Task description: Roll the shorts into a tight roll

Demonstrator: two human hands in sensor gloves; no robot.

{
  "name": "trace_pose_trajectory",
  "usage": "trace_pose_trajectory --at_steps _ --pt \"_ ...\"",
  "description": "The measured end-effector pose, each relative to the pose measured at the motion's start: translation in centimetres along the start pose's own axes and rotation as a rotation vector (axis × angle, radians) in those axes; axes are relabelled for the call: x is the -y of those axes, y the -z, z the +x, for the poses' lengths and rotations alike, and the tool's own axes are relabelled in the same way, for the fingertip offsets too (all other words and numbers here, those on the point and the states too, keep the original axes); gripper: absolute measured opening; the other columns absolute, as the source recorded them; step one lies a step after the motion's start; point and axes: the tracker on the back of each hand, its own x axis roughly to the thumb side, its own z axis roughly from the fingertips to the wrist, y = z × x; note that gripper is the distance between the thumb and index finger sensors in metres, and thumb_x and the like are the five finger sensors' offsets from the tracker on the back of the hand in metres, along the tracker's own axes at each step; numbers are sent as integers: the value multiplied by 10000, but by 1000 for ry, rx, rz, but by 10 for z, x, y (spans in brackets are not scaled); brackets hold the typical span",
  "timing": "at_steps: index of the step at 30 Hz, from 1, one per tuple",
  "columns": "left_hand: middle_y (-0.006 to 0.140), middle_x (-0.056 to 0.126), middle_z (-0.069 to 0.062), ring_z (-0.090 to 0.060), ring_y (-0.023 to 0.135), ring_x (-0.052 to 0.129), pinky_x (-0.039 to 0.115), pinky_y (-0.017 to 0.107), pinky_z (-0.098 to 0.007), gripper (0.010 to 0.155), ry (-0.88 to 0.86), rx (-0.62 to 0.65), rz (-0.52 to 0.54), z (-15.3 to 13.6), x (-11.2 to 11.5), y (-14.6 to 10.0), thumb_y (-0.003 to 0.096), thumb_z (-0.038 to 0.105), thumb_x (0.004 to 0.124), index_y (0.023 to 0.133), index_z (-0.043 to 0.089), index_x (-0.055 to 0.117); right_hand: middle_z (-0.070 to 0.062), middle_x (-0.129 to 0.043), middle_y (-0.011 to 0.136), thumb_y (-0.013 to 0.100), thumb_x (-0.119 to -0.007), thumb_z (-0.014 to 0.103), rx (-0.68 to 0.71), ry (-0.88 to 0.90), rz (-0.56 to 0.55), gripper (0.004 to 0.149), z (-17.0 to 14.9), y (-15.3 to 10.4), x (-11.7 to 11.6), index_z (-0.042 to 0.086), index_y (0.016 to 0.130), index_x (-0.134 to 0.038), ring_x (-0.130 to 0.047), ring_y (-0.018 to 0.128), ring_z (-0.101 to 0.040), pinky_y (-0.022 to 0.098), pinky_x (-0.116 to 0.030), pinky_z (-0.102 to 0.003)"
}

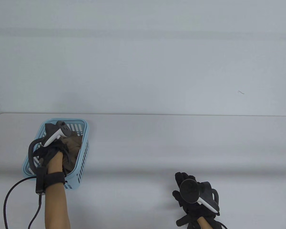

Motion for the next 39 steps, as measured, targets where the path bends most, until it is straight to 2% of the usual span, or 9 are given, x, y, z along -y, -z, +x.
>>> trace_pose_trajectory --at_steps 2,5,8,17,27,31,33,36,39 --pt "780 864 -121 -217 576 968 604 684 -647 461 -17 26 34 -3 -2 -4 573 353 688 975 133 738 -224 -404 1143 542 -663 352 0 2 6 709 1 1 0 69 1102 -333 -465 1042 -503 703 -443 -688" --pt "788 863 -117 -219 584 971 609 685 -642 437 -20 54 103 -9 -9 -16 569 340 680 953 148 760 -221 -409 1143 543 -662 352 4 4 13 706 2 1 -1 69 1102 -338 -474 1041 -500 702 -447 -687" --pt "812 855 -120 -236 617 972 597 683 -657 430 -85 104 227 -17 -23 -36 566 322 672 948 148 764 -223 -416 1141 543 -661 353 7 3 17 705 2 1 -1 70 1103 -341 -480 1039 -501 701 -450 -687" --pt "836 820 -137 -255 648 946 586 681 -673 429 -361 325 605 -37 -69 -125 567 294 642 952 136 746 -225 -418 1141 544 -659 354 20 16 20 704 5 -1 0 69 1104 -342 -483 1038 -503 700 -453 -686" --pt "846 810 -127 -250 661 937 588 683 -673 428 -556 552 903 -29 -94 -210 572 301 636 955 144 741 -225 -417 1141 545 -658 354 30 24 25 705 7 -1 -1 68 1105 -340 -481 1038 -505 700 -454 -686" --pt "851 807 -123 -246 666 935 588 684 -673 428 -632 688 968 -16 -99 -239 572 304 633 958 152 737 -226 -416 1141 545 -658 354 37 17 36 704 10 0 -3 68 1104 -339 -482 1038 -503 699 -454 -686" --pt "853 805 -120 -245 669 935 587 686 -674 429 -661 762 963 -8 -100 -252 572 306 632 960 154 736 -228 -416 1141 545 -658 354 38 16 39 705 10 0 -3 66 1104 -340 -482 1036 -507 700 -454 -686" --pt "852 808 -119 -242 668 937 590 685 -671 428 -688 883 906 11 -97 -267 574 309 631 960 157 736 -227 -414 1142 545 -657 355 36 20 38 707 10 0 -3 66 1105 -337 -482 1037 -504 700 -454 -686" --pt "852 809 -120 -243 668 937 590 684 -672 429 -705 981 804 30 -86 -269 576 308 631 961 152 736 -229 -413 1141 545 -657 355 27 24 28 708 7 -1 -1 66 1105 -333 -482 1037 -505 699 -455 -685"
